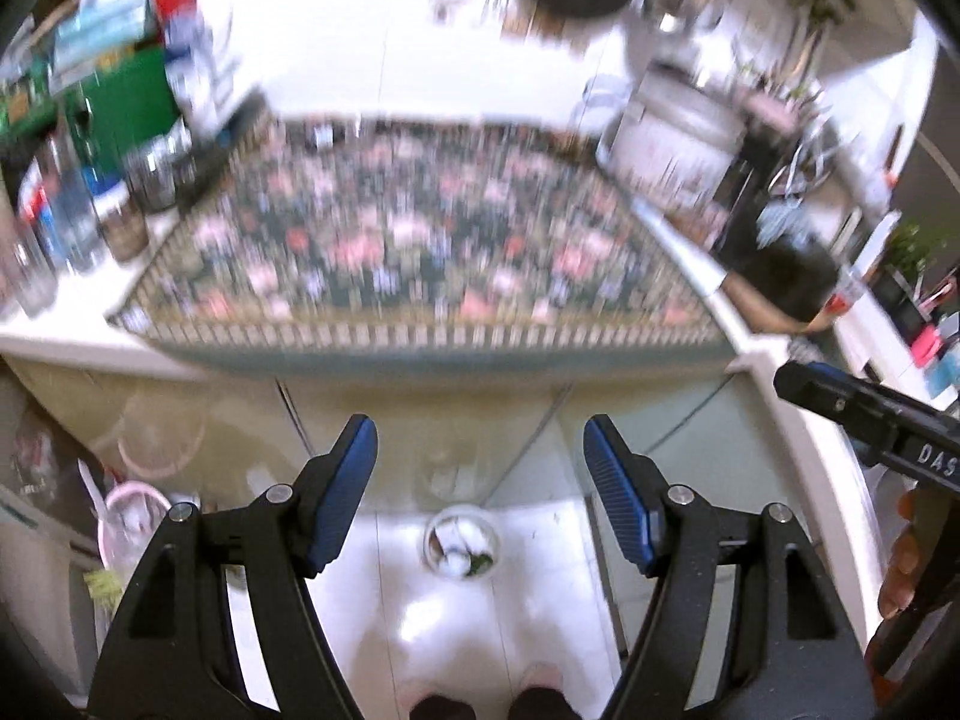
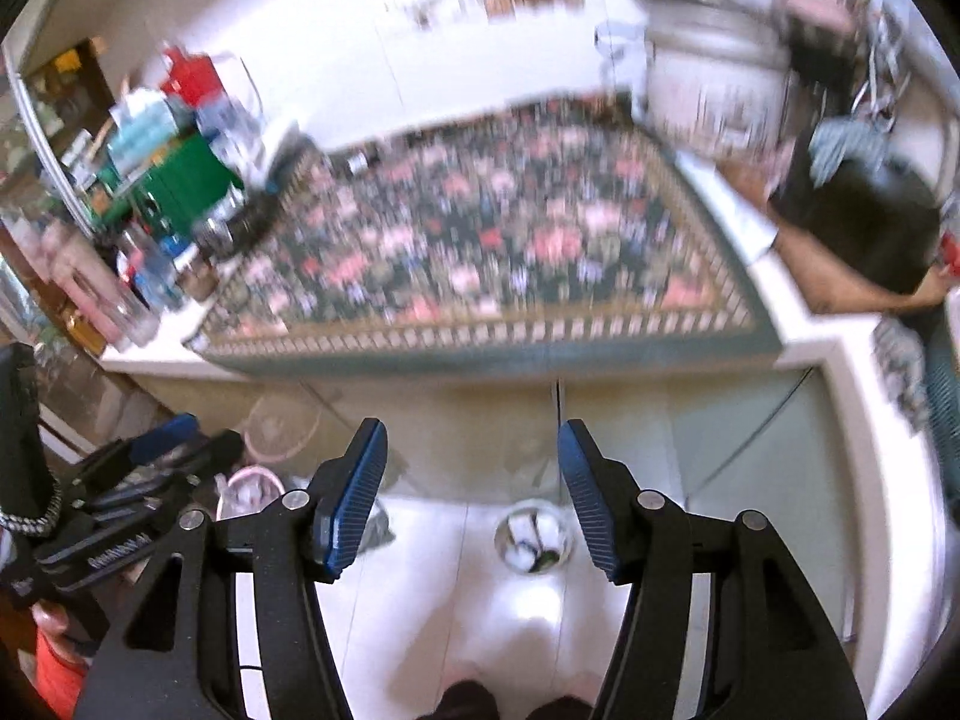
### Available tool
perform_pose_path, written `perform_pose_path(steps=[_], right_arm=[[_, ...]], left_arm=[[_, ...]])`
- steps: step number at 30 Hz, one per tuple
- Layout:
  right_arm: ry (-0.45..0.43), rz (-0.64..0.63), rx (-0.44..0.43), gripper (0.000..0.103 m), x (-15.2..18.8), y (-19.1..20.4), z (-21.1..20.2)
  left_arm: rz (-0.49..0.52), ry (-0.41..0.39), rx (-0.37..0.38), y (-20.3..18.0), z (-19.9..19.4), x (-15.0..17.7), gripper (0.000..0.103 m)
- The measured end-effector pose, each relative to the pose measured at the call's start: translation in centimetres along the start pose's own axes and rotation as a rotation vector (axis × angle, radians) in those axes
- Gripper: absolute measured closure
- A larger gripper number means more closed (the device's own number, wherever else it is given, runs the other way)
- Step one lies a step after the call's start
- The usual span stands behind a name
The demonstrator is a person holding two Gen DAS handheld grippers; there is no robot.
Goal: Collect trash
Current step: 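Raise both open tools back toward the counter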
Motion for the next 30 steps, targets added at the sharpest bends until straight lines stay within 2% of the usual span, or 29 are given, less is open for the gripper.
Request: perform_pose_path(steps=[5,7,9,13,19,30], right_arm=[[-0.116,-0.012,0.033,0.040,-2.1,1.6,-4.2],[-0.152,-0.022,0.038,0.039,-2.9,1.9,-5.4],[-0.194,-0.028,0.040,0.036,-3.9,2.0,-6.3],[-0.244,-0.030,0.056,0.034,-5.7,1.6,-7.2],[-0.308,-0.018,0.048,0.034,-9.2,-0.3,-6.6],[-0.260,-0.075,-0.069,0.034,-18.2,-3.5,-1.6]], left_arm=[[0.036,-0.118,-0.008,-0.1,-5.8,-3.9,0.031],[0.039,-0.167,-0.023,0.2,-7.7,-5.0,0.023],[0.037,-0.201,-0.041,0.4,-9.1,-6.1,0.019],[0.038,-0.247,-0.057,0.6,-10.1,-8.5,0.017],[0.034,-0.292,-0.113,1.0,-9.2,-12.2,0.016],[-0.098,-0.295,-0.221,2.3,-4.1,-20.6,0.016]])
Point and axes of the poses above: each gripper's, at about its wrist camera, not at the fingertips, and z roughly the way its jaws point, y to its left, x to its underside, the point moved 7 cm from there along z, roughly the way its jaws point, and after that the axes turned 6 degrees about y, right-handed, at the moved point
